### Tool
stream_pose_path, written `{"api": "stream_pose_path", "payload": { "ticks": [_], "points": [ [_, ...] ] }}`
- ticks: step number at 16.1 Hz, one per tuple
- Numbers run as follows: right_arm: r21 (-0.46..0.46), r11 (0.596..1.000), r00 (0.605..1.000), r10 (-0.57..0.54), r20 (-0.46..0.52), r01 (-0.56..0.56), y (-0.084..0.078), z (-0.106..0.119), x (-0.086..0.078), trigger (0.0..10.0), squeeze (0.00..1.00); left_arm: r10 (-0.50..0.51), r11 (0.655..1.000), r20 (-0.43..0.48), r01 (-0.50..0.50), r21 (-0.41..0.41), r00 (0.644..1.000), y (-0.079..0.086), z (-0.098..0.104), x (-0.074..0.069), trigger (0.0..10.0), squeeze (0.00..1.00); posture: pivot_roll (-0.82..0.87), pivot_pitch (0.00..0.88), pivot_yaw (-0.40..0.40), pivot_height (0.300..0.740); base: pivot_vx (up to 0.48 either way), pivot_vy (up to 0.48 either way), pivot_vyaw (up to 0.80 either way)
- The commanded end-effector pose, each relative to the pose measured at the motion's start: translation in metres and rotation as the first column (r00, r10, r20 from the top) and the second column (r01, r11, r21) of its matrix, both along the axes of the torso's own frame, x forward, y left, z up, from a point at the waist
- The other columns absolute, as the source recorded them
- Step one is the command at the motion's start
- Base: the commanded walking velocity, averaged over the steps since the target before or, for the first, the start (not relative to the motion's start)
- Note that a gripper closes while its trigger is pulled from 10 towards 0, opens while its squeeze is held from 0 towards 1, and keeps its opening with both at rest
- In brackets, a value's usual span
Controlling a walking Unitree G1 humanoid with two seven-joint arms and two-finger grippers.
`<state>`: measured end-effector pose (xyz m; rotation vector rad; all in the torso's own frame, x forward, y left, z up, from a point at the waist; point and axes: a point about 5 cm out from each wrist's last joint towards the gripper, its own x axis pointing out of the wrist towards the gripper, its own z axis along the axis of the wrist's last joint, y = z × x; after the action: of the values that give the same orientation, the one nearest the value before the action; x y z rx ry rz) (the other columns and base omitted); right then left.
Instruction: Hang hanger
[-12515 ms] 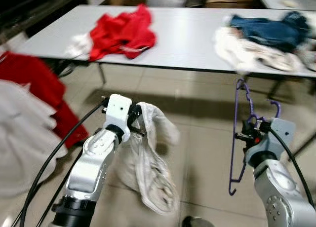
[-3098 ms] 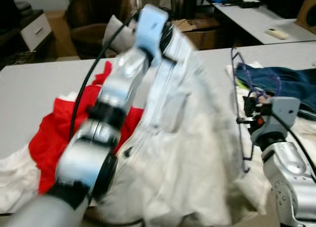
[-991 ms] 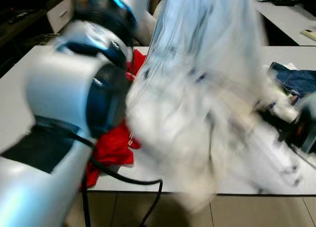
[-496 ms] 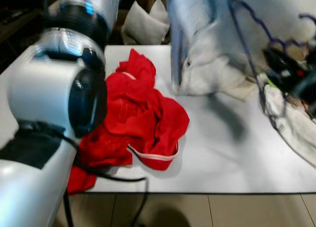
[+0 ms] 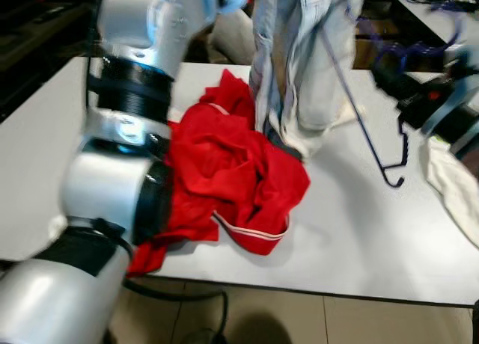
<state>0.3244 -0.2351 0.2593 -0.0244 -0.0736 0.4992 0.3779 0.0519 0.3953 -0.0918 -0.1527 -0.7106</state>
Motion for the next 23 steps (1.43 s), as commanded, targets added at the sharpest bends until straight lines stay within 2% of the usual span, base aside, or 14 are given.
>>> {"api": "stream_pose_path", "payload": {
  "ticks": [1, 3, 6, 7, 8, 9, 12, 14, 15, 16, 17, 19, 20, 23],
  "points": [
    [-0.041, 0.999, 0.999, -0.018, -0.037, 0.016, 0.000, -0.008, 0.000, 10.0, 0.00, 0.001, 0.998, -0.003, -0.001, -0.068, 1.000, -0.003, 0.012, -0.006, 10.0, 0.00, -0.10, 0.000, 0.043, 0.740, 0.000, 0.000, 0.00],
    [-0.099, 0.994, 0.993, -0.052, -0.103, 0.042, -0.005, -0.026, -0.002, 10.0, 0.00, -0.021, 0.983, -0.069, 0.009, -0.181, 0.997, -0.010, 0.021, -0.011, 10.0, 0.00, -0.10, 0.000, 0.053, 0.740, 0.000, 0.000, 0.00],
    [-0.155, 0.986, 0.983, -0.083, -0.164, 0.057, -0.014, -0.042, -0.015, 10.0, 0.00, 0.087, 0.996, 0.008, -0.087, 0.020, 0.996, -0.013, -0.005, -0.004, 10.0, 0.00, -0.10, 0.000, 0.059, 0.740, 0.000, 0.000, 0.00],
    [-0.179, 0.982, 0.978, -0.092, -0.186, 0.058, -0.021, -0.049, -0.032, 10.0, 0.00, 0.173, 0.968, 0.046, -0.178, 0.179, 0.984, -0.012, -0.045, 0.010, 10.0, 0.00, -0.11, 0.000, 0.062, 0.740, 0.000, 0.000, 0.00],
    [-0.189, 0.980, 0.976, -0.096, -0.196, 0.059, -0.023, -0.051, -0.038, 10.0, 0.00, 0.200, 0.951, 0.059, -0.208, 0.230, 0.978, -0.011, -0.060, 0.015, 10.0, 0.00, -0.11, 0.000, 0.062, 0.740, 0.000, 0.000, 0.00],
    [-0.222, 0.970, 0.965, -0.148, -0.216, 0.100, -0.034, -0.055, -0.054, 10.0, 0.00, 0.246, 0.917, 0.045, -0.247, 0.314, 0.968, -0.010, -0.100, 0.023, 10.0, 0.00, -0.12, 0.000, 0.065, 0.740, 0.000, 0.000, 0.00],
    [-0.299, 0.934, 0.926, -0.276, -0.256, 0.196, -0.058, -0.055, -0.079, 10.0, 0.00, 0.268, 0.883, -0.011, -0.241, 0.403, 0.963, -0.016, -0.157, 0.023, 10.0, 0.00, -0.13, 0.000, 0.064, 0.740, 0.000, 0.000, 0.00],
    [-0.416, 0.856, 0.856, -0.439, -0.272, 0.307, -0.086, -0.048, -0.100, 10.0, 0.00, 0.216, 0.888, -0.071, -0.165, 0.430, 0.974, -0.034, -0.195, 0.013, 10.0, 0.00, -0.14, 0.000, 0.065, 0.740, 0.000, 0.000, 0.00],
    [-0.431, 0.839, 0.847, -0.466, -0.258, 0.331, -0.091, -0.044, -0.103, 10.0, 0.00, 0.192, 0.896, -0.092, -0.136, 0.422, 0.977, -0.038, -0.201, 0.010, 10.0, 0.09, -0.15, 0.001, 0.070, 0.740, 0.000, 0.000, 0.00],
    [-0.426, 0.821, 0.839, -0.500, -0.214, 0.380, -0.096, -0.035, -0.104, 10.0, 0.00, 0.103, 0.916, -0.130, -0.043, 0.399, 0.986, -0.053, -0.212, 0.001, 10.0, 1.00, -0.16, 0.004, 0.072, 0.740, 0.000, 0.000, 0.00],
    [-0.408, 0.815, 0.838, -0.514, -0.181, 0.412, -0.097, -0.029, -0.102, 10.0, 0.00, -0.006, 0.926, -0.160, 0.066, 0.372, 0.987, -0.070, -0.221, -0.011, 10.0, 1.00, -0.16, 0.004, 0.071, 0.740, 0.000, 0.000, 0.00],
    [-0.377, 0.823, 0.848, -0.507, -0.151, 0.425, -0.090, -0.027, -0.095, 10.0, 0.00, -0.198, 0.905, -0.202, 0.258, 0.339, 0.959, -0.096, -0.231, -0.034, 10.0, 1.00, -0.15, 0.004, 0.068, 0.740, 0.000, 0.000, 0.00],
    [-0.354, 0.838, 0.862, -0.486, -0.142, 0.415, -0.080, -0.027, -0.088, 10.0, 0.00, -0.309, 0.864, -0.248, 0.380, 0.331, 0.918, -0.110, -0.241, -0.050, 10.0, 1.00, -0.15, 0.004, 0.064, 0.740, 0.000, 0.000, 0.00],
    [-0.304, 0.869, 0.888, -0.443, -0.125, 0.391, -0.065, -0.024, -0.079, 10.0, 0.00, -0.336, 0.820, -0.300, 0.434, 0.373, 0.893, -0.107, -0.250, -0.052, 10.0, 1.00, -0.15, 0.004, 0.064, 0.740, 0.000, 0.000, 0.00]
  ]
}}
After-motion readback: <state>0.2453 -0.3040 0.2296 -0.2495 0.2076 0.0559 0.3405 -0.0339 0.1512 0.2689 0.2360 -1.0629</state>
